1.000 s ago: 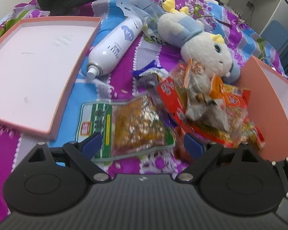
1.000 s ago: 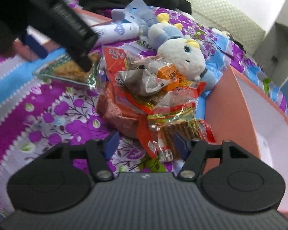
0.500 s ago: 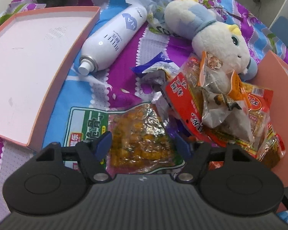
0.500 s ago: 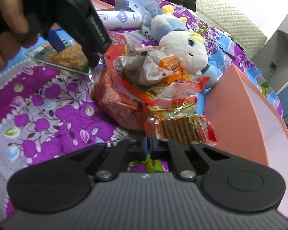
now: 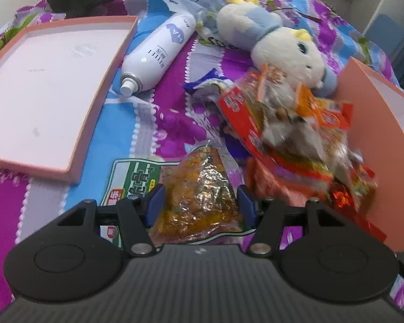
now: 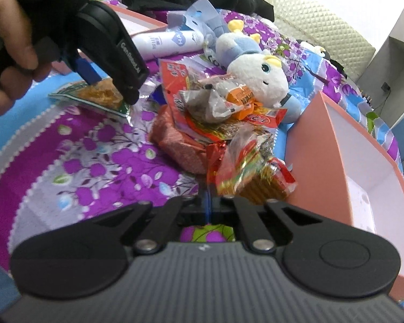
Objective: Organize snacks
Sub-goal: 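Grasp the green-labelled snack bag with the left tool while the right tool reaches toward the red foil candy, then grasp the red foil-wrapped candy with the right tool while the left tool holds its bag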
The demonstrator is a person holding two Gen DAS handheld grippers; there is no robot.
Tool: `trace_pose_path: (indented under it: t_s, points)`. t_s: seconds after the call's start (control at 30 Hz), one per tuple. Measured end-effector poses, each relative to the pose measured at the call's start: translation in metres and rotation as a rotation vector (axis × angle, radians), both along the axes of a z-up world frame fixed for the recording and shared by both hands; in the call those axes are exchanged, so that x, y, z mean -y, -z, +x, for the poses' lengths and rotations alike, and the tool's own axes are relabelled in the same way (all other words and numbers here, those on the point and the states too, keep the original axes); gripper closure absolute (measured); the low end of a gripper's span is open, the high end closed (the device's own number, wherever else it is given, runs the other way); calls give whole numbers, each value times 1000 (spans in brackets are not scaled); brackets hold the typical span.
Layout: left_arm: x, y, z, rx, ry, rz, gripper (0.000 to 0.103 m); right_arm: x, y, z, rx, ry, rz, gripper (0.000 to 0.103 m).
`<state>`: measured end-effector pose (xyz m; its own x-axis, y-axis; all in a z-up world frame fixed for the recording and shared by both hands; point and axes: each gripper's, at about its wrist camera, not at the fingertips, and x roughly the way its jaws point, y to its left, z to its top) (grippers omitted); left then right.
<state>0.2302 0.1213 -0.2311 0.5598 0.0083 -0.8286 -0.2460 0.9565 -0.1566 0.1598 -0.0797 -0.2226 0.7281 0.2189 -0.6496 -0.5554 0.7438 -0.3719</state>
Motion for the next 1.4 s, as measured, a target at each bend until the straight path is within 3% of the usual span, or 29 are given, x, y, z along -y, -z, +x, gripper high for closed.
trace_pose_path:
  t_s: [0.33, 0.43, 0.57, 0.6, 0.67, 0.73, 0.77, 0.8, 1.0, 1.2, 1.4]
  points:
    - [11, -8, -65, -26, 26, 53, 39, 9, -11, -47, -39, 24, 100, 100]
    - [11, -3, -74, -38, 31, 65, 38, 12, -11, -50, -41, 61, 153, 98]
    - [10, 4, -74, -60, 45, 79, 38, 8, -4, -45, -26, 54, 148, 95]
    - [10, 5, -72, -64, 46, 77, 38, 8, -1, -42, -45, 50, 152, 92]
    - [10, 5, -71, -70, 56, 73, 37, 9, 5, -37, -109, 36, 167, 66]
    - [9, 5, -73, -64, 59, 59, 31, 10, 7, -38, -131, 29, 187, 32]
    - [7, 5, -75, -62, 57, 38, 28, 10, 7, -39, -135, 25, 197, 27]
    - [5, 5, -76, -60, 52, 17, 24, 11, 7, -40, -144, 23, 212, 26]
    - [-2, 7, -82, -42, -5, -50, 24, 7, 6, -31, -199, 66, 322, 26]
    - [-14, 10, -80, -35, -71, -121, 24, 1, 6, -10, -367, 134, 473, 26]
    - [-23, 12, -77, -41, -107, -174, 24, 4, -2, -5, -353, 249, 535, 26]
